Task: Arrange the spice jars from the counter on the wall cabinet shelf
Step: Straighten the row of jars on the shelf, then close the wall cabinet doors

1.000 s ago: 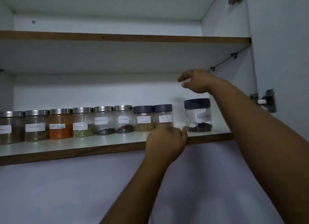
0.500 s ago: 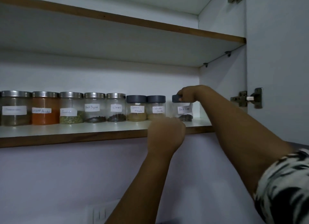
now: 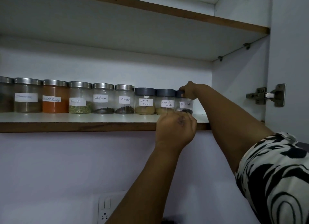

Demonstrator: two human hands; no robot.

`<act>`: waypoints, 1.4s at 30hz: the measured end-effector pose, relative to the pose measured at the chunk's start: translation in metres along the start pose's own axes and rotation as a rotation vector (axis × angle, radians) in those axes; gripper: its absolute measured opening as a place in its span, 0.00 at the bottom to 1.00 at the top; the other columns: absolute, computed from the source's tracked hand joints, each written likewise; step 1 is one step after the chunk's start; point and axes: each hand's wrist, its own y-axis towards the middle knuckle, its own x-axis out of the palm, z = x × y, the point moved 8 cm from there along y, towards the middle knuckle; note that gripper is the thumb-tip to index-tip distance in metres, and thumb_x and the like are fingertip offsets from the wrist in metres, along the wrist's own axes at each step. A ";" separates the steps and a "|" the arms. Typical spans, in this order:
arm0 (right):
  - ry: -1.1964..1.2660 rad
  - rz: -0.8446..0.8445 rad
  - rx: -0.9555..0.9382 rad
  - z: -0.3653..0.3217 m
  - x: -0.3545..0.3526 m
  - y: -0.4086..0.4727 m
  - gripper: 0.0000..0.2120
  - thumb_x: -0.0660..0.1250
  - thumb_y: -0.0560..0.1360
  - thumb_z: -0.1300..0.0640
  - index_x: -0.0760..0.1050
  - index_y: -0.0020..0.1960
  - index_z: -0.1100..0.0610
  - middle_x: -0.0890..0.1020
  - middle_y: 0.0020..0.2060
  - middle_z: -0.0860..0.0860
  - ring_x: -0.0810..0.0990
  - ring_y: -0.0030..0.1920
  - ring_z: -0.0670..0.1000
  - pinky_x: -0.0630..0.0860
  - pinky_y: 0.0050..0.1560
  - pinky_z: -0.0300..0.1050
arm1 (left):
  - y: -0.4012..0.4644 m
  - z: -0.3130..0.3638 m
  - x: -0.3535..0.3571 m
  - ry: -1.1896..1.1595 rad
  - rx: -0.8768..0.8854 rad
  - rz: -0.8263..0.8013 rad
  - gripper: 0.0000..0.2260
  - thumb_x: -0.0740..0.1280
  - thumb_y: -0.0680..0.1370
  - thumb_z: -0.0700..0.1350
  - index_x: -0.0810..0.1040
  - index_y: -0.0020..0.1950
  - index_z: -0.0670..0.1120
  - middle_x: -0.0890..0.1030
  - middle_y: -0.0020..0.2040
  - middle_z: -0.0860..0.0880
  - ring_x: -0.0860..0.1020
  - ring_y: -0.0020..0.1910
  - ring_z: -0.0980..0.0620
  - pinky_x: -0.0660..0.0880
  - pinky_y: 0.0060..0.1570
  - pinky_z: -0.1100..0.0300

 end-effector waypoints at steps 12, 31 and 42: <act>0.442 0.276 0.061 0.014 -0.022 -0.046 0.28 0.60 0.82 0.58 0.55 0.79 0.50 0.58 0.73 0.62 0.60 0.72 0.63 0.62 0.70 0.55 | 0.002 -0.002 0.001 -0.116 -0.059 -0.053 0.15 0.63 0.73 0.44 0.71 0.25 0.46 0.72 0.24 0.50 0.71 0.26 0.51 0.67 0.34 0.61; 0.457 0.621 0.182 -0.047 0.002 -0.317 0.14 0.63 0.79 0.51 0.71 0.63 0.54 0.72 0.57 0.55 0.70 0.58 0.56 0.71 0.54 0.54 | -0.029 0.009 -0.084 -0.232 -0.230 -0.325 0.24 0.56 0.78 0.50 0.70 0.71 0.42 0.76 0.67 0.45 0.72 0.67 0.46 0.68 0.66 0.47; 0.363 1.039 0.105 0.001 -0.115 -0.513 0.20 0.67 0.72 0.57 0.73 0.64 0.55 0.74 0.59 0.56 0.71 0.63 0.58 0.67 0.63 0.58 | 0.013 0.155 -0.233 -0.455 -0.377 -0.260 0.26 0.57 0.80 0.50 0.62 0.76 0.42 0.67 0.75 0.46 0.64 0.72 0.45 0.63 0.70 0.47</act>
